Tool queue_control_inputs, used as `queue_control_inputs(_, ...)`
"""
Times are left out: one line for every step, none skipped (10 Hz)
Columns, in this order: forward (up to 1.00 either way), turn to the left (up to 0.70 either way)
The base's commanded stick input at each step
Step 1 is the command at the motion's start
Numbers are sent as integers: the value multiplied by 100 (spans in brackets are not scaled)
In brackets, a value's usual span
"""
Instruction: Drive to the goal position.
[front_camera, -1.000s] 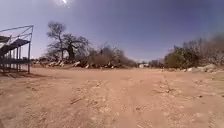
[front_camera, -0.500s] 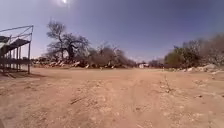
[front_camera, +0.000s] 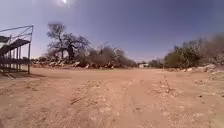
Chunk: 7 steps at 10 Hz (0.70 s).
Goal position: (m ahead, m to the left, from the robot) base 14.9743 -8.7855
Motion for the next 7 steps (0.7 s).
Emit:
queue_control_inputs(85,0)
queue_control_inputs(85,0)
queue_control_inputs(85,0)
queue_control_inputs(85,0)
queue_control_inputs(85,0)
queue_control_inputs(85,0)
queue_control_inputs(85,0)
